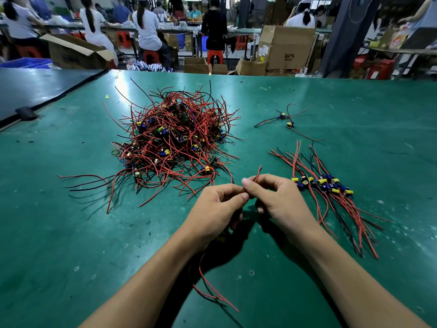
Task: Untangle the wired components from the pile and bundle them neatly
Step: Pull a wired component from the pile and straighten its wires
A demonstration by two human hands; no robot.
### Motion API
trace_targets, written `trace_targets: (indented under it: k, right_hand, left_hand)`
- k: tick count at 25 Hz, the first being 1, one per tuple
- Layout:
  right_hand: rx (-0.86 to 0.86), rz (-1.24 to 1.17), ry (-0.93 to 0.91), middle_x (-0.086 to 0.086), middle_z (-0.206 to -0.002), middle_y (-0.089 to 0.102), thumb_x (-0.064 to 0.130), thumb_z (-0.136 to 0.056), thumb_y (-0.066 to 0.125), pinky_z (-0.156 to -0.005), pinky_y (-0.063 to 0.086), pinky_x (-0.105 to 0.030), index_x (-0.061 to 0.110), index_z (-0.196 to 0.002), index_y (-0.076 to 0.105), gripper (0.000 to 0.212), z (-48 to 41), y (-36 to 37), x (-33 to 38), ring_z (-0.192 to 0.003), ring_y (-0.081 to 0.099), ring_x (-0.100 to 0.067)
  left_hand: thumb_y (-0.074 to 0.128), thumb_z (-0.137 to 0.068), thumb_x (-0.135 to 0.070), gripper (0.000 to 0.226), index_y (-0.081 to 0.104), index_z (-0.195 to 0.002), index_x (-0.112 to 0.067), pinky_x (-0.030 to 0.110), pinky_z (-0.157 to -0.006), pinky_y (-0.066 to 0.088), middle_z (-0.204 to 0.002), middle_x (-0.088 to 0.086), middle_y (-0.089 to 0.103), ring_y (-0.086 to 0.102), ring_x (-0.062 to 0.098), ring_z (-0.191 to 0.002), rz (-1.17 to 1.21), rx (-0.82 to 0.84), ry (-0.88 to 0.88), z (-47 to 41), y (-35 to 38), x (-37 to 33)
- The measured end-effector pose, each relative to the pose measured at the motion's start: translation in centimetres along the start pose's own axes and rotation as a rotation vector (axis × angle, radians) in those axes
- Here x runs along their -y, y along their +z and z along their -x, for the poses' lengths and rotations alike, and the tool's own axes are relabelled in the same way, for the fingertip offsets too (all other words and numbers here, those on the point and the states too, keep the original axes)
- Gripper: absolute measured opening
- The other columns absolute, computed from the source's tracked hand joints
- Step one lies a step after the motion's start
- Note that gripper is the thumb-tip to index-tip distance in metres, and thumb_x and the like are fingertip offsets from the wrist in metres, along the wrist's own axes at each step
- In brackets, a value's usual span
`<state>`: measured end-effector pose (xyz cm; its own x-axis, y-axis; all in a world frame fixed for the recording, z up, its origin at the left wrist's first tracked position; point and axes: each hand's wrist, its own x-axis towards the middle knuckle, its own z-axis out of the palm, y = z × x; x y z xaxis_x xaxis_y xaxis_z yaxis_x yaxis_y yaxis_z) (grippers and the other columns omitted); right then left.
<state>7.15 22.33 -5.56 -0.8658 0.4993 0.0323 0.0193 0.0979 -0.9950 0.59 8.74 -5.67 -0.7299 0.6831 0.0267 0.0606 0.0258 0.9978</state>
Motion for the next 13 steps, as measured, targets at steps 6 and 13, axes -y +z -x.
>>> trace_targets:
  k: [6,13]
  right_hand:
    - [-0.142,0.065,-0.050,0.014,-0.048,0.056,0.019,-0.085,0.078,-0.038,0.034,-0.014,0.016,-0.075,0.072,0.012,-0.6,-0.7,0.0,-0.039,0.043,0.001]
    - [-0.342,0.401,-0.300,0.011,-0.066,0.070,0.029,-0.082,0.081,-0.062,0.038,-0.009,0.021,-0.068,0.073,0.018,-1.3,-1.0,-0.5,-0.064,0.061,0.000]
  left_hand:
    - [0.060,-0.094,-0.011,0.014,0.064,-0.090,0.001,0.018,-0.038,0.032,-0.051,0.003,0.054,0.043,0.013,-0.039,-0.099,0.061,-0.014,0.0,0.0,0.0]
    - [0.060,-0.094,-0.011,0.015,0.064,-0.092,0.003,0.013,-0.037,0.031,-0.050,0.001,0.054,0.043,0.010,-0.036,-0.151,0.089,-0.009,-0.1,0.0,-0.3]
